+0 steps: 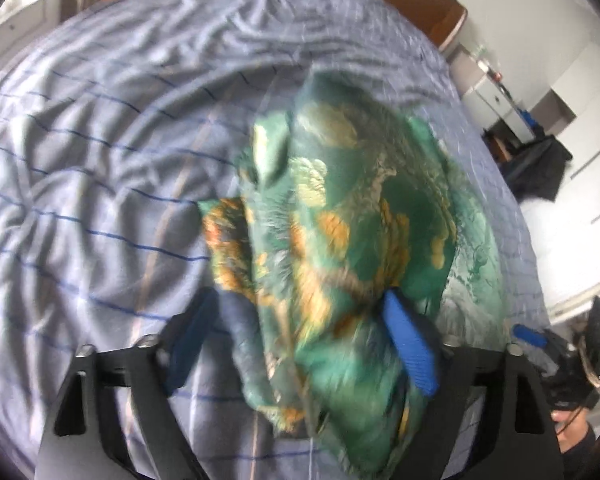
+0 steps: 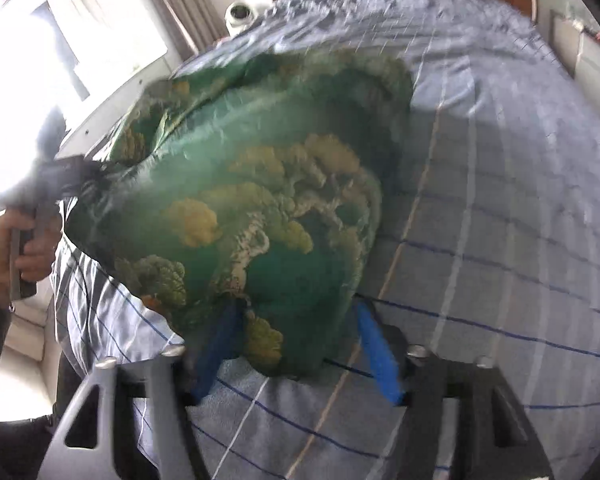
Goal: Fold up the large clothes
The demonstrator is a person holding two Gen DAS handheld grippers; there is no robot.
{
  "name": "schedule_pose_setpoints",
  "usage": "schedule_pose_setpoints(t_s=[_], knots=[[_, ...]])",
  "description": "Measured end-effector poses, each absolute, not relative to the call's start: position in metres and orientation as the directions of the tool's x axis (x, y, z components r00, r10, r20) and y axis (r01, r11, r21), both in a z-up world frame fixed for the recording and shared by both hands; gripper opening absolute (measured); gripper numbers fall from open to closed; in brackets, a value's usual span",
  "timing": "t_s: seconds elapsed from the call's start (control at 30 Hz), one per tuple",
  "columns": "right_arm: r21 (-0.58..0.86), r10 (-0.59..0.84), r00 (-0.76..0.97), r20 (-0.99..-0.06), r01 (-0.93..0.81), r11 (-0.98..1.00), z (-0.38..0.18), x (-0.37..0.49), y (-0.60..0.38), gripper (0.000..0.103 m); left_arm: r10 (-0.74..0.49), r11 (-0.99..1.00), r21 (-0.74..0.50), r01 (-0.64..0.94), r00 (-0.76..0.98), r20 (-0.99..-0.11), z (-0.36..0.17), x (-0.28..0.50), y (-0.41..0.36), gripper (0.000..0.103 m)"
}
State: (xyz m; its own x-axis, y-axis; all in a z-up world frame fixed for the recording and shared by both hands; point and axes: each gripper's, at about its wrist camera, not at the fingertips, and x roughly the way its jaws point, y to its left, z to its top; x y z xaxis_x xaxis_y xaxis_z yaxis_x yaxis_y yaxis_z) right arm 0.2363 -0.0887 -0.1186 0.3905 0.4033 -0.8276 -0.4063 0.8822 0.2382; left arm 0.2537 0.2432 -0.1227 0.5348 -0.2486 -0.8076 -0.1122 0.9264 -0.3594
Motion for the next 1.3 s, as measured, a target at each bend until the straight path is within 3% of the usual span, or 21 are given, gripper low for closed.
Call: schedule_pose_setpoints(t_s=[0.03,0.27,0.4,0.83,1.07,1.3], knots=[[0.226,0.4,0.416,-0.816,-0.407,0.885,-0.111,0.232,-0.093,0.082,-0.214,0.933,-0.337,-0.129,0.556,-0.803,-0.115,0.245,0.244,0.097],[0.111,0.342,0.572,-0.746,-0.398,0.91,-0.075,0.203,-0.11,0.082,0.14,0.964,-0.025,-0.263,0.591,-0.794,-0.085,0.202,0.235,0.099],[0.086,0.328,0.609,-0.722,-0.392,0.916,-0.066,0.192,-0.115,0.082,0.233,0.956,0.069,-0.284,0.598,-0.767,-0.082,0.189,0.229,0.1],[0.076,0.313,0.608,-0.73,-0.383,0.921,-0.07,0.176,-0.116,0.082,0.4,0.915,0.261,-0.308,0.606,-0.688,-0.062,0.175,0.198,0.101],[0.076,0.307,0.609,-0.731,-0.375,0.924,-0.071,0.172,-0.119,0.082,0.4,0.916,0.26,-0.307,0.625,-0.67,-0.055,0.169,0.19,0.101],[0.082,0.304,0.62,-0.723,-0.359,0.93,-0.071,0.165,-0.126,0.082,0.328,0.943,0.18,-0.282,0.681,-0.654,-0.049,0.156,0.179,0.101]])
